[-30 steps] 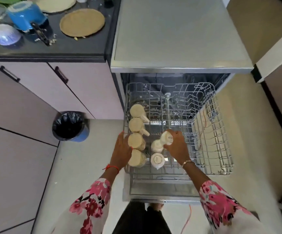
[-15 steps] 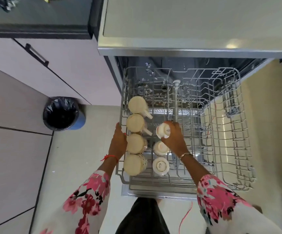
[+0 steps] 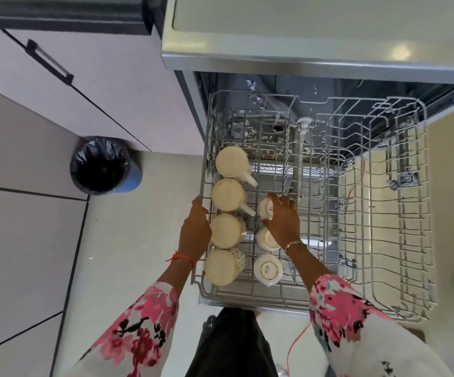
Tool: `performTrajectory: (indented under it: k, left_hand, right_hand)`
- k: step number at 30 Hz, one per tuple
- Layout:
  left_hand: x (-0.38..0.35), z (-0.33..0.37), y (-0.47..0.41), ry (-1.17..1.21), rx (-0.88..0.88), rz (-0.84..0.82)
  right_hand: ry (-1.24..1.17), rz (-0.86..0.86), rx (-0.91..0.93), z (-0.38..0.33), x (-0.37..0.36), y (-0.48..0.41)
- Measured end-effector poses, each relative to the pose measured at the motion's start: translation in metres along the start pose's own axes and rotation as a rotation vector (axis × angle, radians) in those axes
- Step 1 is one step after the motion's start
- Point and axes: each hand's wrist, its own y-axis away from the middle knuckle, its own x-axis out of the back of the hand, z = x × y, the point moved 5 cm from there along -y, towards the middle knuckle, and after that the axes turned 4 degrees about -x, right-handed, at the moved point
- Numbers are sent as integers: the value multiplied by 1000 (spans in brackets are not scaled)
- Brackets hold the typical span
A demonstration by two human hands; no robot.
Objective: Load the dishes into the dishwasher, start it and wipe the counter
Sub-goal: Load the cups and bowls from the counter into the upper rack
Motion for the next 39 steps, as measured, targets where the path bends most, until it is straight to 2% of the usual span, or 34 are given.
performTrajectory:
  k: [19,25,28,33,39]
  left_hand:
    - [4,7,2,-58,-74,-29]
    - [8,11,8,-110,-164,-108]
    - [20,11,20,-139,-208,-154]
    - [62,10,59,-233,-264,-130]
    - [124,-6,89,-248,-305,-77]
  right_hand:
    - [-39,-62,-52,4,4,2]
    - [-102,-20,-73,4,17,17]
    - [-56,-5,-52,0,25,32]
    - [-74,-23,30,-33,50,67]
    - [-160,-12,220,-116,62,108]
